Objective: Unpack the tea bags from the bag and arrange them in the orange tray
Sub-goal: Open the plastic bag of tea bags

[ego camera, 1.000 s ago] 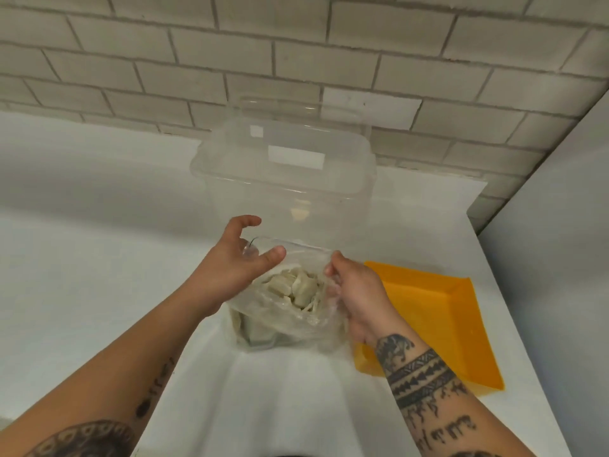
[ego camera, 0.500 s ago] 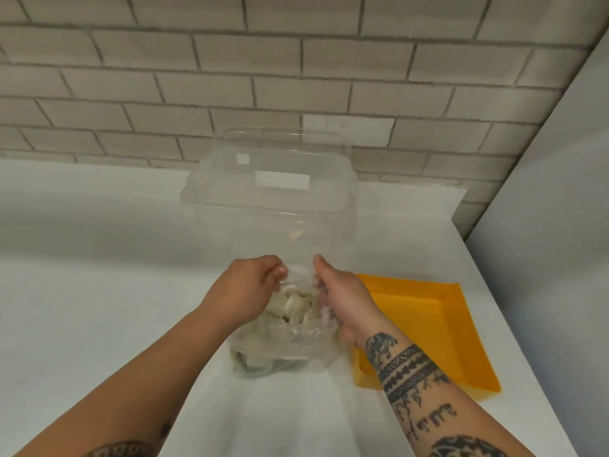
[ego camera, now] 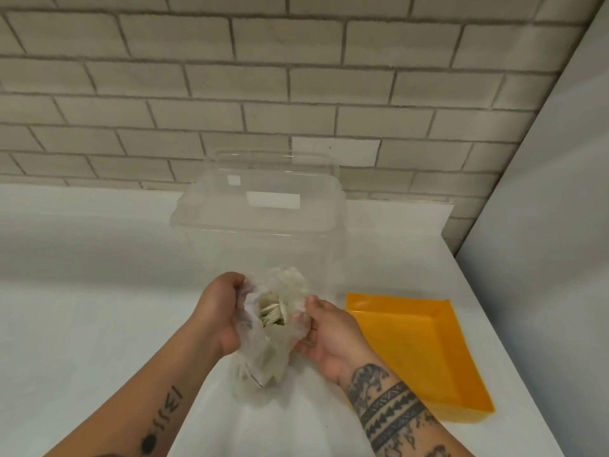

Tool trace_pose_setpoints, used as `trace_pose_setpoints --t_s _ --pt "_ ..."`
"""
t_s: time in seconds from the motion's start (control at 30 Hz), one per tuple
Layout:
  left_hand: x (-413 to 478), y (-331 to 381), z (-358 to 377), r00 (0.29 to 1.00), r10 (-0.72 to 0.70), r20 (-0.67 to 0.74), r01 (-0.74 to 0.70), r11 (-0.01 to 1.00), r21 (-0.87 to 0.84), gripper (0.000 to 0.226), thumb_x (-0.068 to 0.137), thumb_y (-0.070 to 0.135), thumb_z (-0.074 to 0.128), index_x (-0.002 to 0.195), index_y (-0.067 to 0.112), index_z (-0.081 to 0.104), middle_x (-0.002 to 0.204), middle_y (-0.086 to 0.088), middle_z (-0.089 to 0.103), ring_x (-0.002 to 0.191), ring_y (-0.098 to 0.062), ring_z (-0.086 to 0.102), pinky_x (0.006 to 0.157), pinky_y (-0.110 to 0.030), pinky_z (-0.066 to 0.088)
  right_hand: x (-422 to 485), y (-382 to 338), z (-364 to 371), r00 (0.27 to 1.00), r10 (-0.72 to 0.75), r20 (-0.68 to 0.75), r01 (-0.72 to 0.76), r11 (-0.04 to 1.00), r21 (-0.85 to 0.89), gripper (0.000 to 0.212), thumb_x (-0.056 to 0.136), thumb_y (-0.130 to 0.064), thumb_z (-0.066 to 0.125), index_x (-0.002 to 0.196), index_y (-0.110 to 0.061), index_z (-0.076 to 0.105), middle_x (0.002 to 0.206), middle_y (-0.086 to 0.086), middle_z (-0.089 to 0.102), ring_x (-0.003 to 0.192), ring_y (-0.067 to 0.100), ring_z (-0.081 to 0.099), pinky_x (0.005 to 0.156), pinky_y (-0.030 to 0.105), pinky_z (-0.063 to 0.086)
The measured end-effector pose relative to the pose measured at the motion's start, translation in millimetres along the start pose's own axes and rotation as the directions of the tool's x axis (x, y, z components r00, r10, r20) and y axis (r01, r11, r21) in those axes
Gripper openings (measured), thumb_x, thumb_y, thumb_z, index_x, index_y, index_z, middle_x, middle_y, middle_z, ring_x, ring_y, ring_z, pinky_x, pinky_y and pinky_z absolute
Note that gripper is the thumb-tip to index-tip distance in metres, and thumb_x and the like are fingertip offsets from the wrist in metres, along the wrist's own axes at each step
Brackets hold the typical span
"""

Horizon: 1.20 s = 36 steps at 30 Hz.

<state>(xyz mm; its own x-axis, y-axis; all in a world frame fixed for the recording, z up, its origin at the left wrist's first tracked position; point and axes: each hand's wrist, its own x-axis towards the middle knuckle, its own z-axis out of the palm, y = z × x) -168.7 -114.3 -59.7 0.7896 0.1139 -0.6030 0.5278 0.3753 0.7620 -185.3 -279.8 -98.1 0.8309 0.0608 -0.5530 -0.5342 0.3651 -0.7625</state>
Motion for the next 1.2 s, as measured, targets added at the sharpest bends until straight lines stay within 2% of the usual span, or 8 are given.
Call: trace_pose_setpoints --t_s 0.1,0.33,0.57,0.73,0.9,1.0,1.1,1.2 --pt "-2 -4 -7 0.995 0.02 0.097 -0.017 0.999 -0.034 0.035 0.094 0.031 0.051 0.07 0.008 0.06 0.056 -0.007 0.062 0.04 -0.023 0.058 0.049 -0.024 0.049 5 -15 -5 0.987 0.145 0.064 -0.157 0.95 0.269 0.024 0.106 -0.025 0.047 0.092 -0.013 0.062 0.071 0.005 0.066 0.065 0.022 0.064 0.06 0.034 0.058" --pt "13 -12 -36 0.982 0.06 0.178 -0.1 0.968 0.23 0.042 0.09 0.04 0.072 0.103 0.0 0.065 0.102 -0.022 0.07 0.09 -0.035 0.071 0.085 -0.045 0.053 4 -27 -4 0.933 0.208 0.295 -0.296 0.908 0.298 0.039 0.085 -0.024 0.057 0.109 0.005 0.068 0.107 0.022 0.065 0.101 0.037 0.064 0.106 0.051 0.045" --pt "27 -7 -24 0.992 0.12 0.037 -0.118 0.991 -0.062 0.034 0.101 0.04 0.059 0.08 0.013 0.066 0.061 0.002 0.068 0.05 -0.009 0.065 0.057 -0.027 0.05 -10 -5 -9 0.97 0.164 0.181 -0.122 0.967 -0.222 0.046 0.097 -0.053 0.057 0.109 -0.013 0.076 0.107 0.01 0.075 0.096 0.03 0.073 0.092 0.045 0.056" --pt "30 -7 -19 0.978 0.202 0.051 -0.207 0.916 0.342 0.044 0.095 0.058 0.057 0.107 0.017 0.07 0.103 -0.004 0.077 0.091 -0.018 0.074 0.083 -0.037 0.059 -9 -10 -5 0.973 -0.187 0.136 0.164 0.145 -0.976 0.036 0.105 -0.044 0.036 0.109 -0.014 0.057 0.11 0.005 0.06 0.1 0.023 0.058 0.084 0.037 0.05" --pt "13 -10 -15 0.921 0.388 -0.041 -0.261 0.691 0.674 0.09 0.079 0.074 0.064 0.151 0.028 0.035 0.156 0.004 0.028 0.145 -0.024 0.03 0.114 -0.044 0.036 5 -21 9 0.852 -0.459 0.253 0.307 0.046 -0.951 0.059 0.096 -0.063 0.046 0.141 -0.024 0.047 0.14 -0.001 0.046 0.132 0.024 0.037 0.107 0.041 0.041" --pt "-11 -16 -17 0.865 0.48 -0.147 -0.197 0.595 0.78 0.09 0.074 0.063 0.077 0.14 0.021 0.034 0.138 0.002 0.033 0.133 -0.025 0.036 0.103 -0.038 0.042 21 -27 18 0.848 -0.416 0.328 0.332 -0.065 -0.941 0.054 0.098 -0.059 0.047 0.139 -0.024 0.05 0.135 0.001 0.054 0.125 0.024 0.046 0.1 0.041 0.045" --pt "-27 -18 -25 0.969 0.207 -0.134 -0.043 0.675 0.737 0.064 0.084 0.052 0.074 0.121 0.014 0.038 0.111 0.002 0.048 0.091 -0.019 0.055 0.068 -0.027 0.046 33 -29 20 0.83 -0.407 0.382 0.355 -0.144 -0.924 0.035 0.101 -0.051 0.048 0.108 -0.021 0.064 0.105 0.001 0.066 0.101 0.024 0.06 0.086 0.039 0.052" --pt "-31 -19 -35 0.994 0.068 -0.09 0.007 0.758 0.652 0.033 0.1 0.038 0.058 0.108 0.006 0.057 0.097 -0.01 0.067 0.061 -0.019 0.06 0.051 -0.025 0.046 43 -33 14 0.848 -0.399 0.348 0.397 0.045 -0.917 0.034 0.102 -0.04 0.051 0.086 -0.013 0.064 0.079 0.002 0.066 0.075 0.02 0.061 0.069 0.034 0.053"
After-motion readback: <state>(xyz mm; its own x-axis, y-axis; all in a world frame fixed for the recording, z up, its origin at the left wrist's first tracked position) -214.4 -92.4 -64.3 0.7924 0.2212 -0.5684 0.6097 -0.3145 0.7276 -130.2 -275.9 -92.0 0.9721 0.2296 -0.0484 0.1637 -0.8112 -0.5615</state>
